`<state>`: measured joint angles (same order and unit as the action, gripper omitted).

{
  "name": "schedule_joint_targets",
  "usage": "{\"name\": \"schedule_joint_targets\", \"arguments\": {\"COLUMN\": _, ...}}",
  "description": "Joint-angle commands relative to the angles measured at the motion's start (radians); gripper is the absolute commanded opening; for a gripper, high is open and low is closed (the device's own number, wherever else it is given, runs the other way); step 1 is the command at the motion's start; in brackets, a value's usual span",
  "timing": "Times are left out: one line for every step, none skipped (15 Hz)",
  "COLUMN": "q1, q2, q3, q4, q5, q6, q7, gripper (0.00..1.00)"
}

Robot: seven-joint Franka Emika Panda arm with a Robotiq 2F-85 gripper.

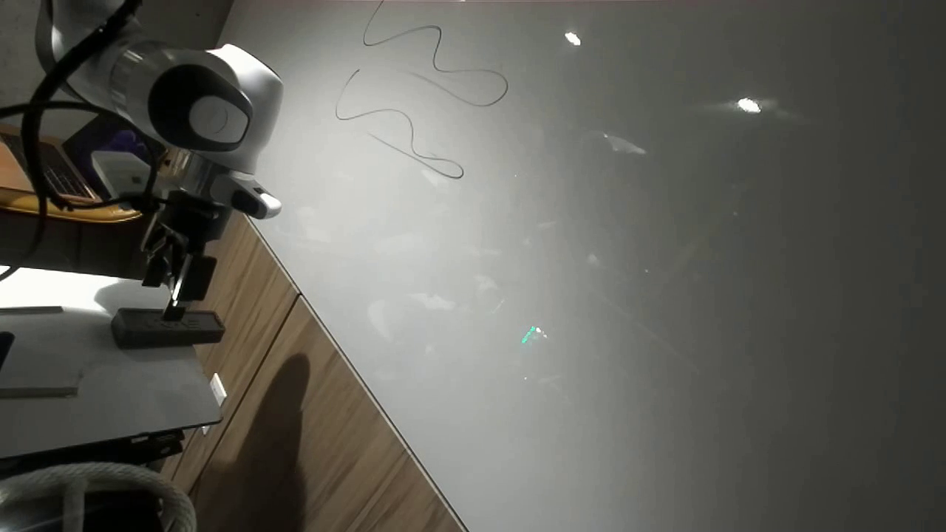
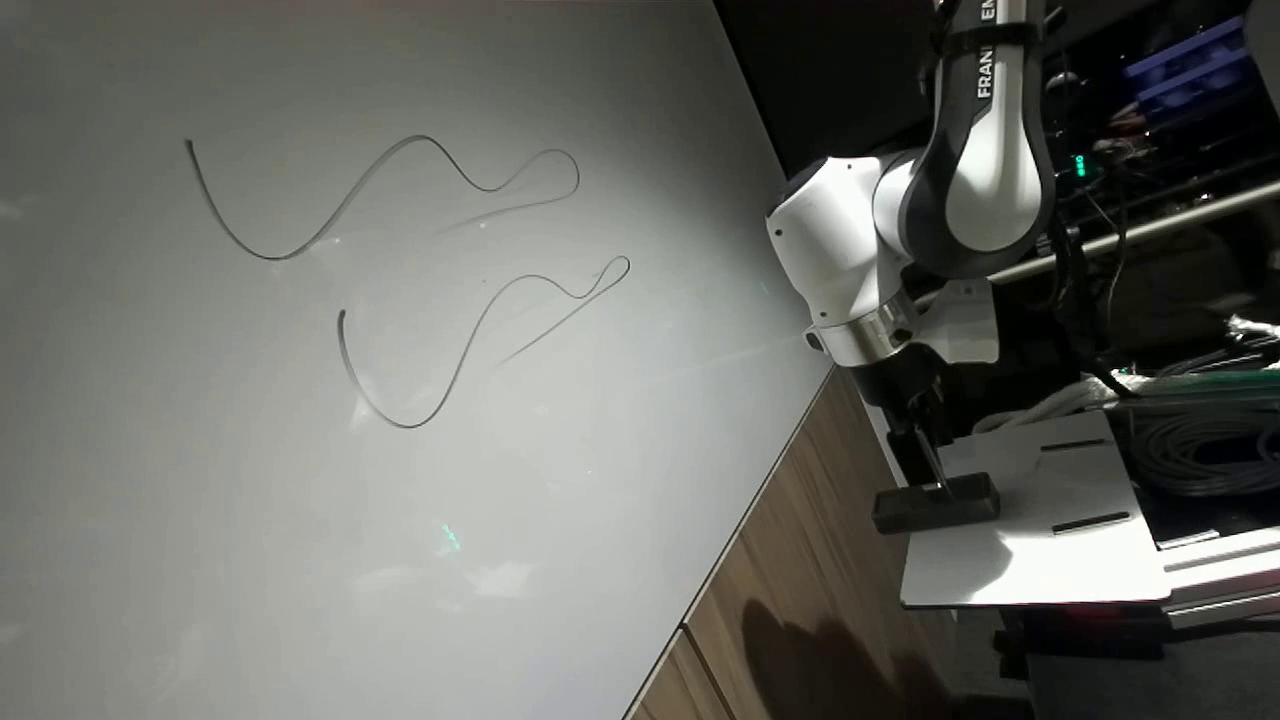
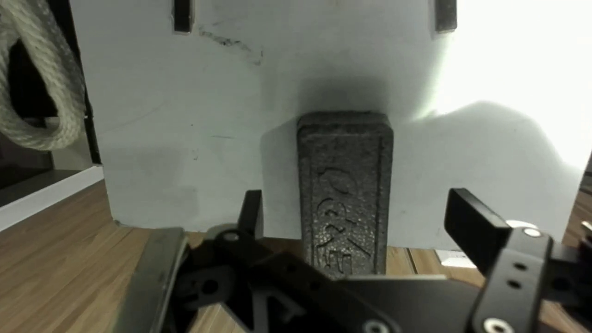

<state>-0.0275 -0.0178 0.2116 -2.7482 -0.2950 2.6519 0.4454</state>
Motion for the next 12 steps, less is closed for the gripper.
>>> {"name": "schedule_joint_targets", "arguments": {"q1": 0.035, "q2": 0.063, "q3": -0.064, "q4": 0.027, "q5": -0.065, "q6": 0.026, "q7": 0.038, "gripper": 1.00}}
{"name": "schedule_joint_targets", "arguments": {"q1": 0.040, "q2": 0.074, "q3": -0.080, "q4": 0.033, "q5": -0.073, "q6": 0.028, "q7": 0.040, "gripper": 1.00}}
{"name": "schedule_joint_targets", "arguments": {"q1": 0.046, "q2": 0.084, "q3": -0.094, "q4": 0.039, "q5": -0.077, "q6": 0.028, "q7": 0.039, "gripper": 1.00}}
{"name": "schedule_joint_targets", "arguments": {"q1": 0.053, "q2": 0.093, "q3": -0.107, "q4": 0.045, "q5": -0.077, "q6": 0.029, "q7": 0.038, "gripper": 1.00}}
{"name": "schedule_joint_targets", "arguments": {"q1": 0.062, "q2": 0.101, "q3": -0.116, "q4": 0.053, "q5": -0.070, "q6": 0.029, "q7": 0.036, "gripper": 1.00}}
{"name": "schedule_joint_targets", "arguments": {"q1": 0.071, "q2": 0.109, "q3": -0.123, "q4": 0.061, "q5": -0.065, "q6": 0.029, "q7": 0.035, "gripper": 1.00}}
{"name": "schedule_joint_targets", "arguments": {"q1": 0.082, "q2": 0.116, "q3": -0.127, "q4": 0.069, "q5": -0.061, "q6": 0.029, "q7": 0.037, "gripper": 1.00}}
{"name": "schedule_joint_targets", "arguments": {"q1": 0.092, "q2": 0.124, "q3": -0.131, "q4": 0.078, "q5": -0.059, "q6": 0.028, "q7": 0.039, "gripper": 1.00}}
{"name": "schedule_joint_targets", "arguments": {"q1": 0.101, "q2": 0.132, "q3": -0.134, "q4": 0.085, "q5": -0.059, "q6": 0.028, "q7": 0.039, "gripper": 1.00}}
{"name": "schedule_joint_targets", "arguments": {"q1": 0.109, "q2": 0.140, "q3": -0.138, "q4": 0.092, "q5": -0.061, "q6": 0.029, "q7": 0.041, "gripper": 1.00}}
{"name": "schedule_joint_targets", "arguments": {"q1": 0.116, "q2": 0.146, "q3": -0.143, "q4": 0.096, "q5": -0.063, "q6": 0.030, "q7": 0.042, "gripper": 1.00}}
{"name": "schedule_joint_targets", "arguments": {"q1": 0.122, "q2": 0.151, "q3": -0.148, "q4": 0.100, "q5": -0.062, "q6": 0.030, "q7": 0.042, "gripper": 1.00}}
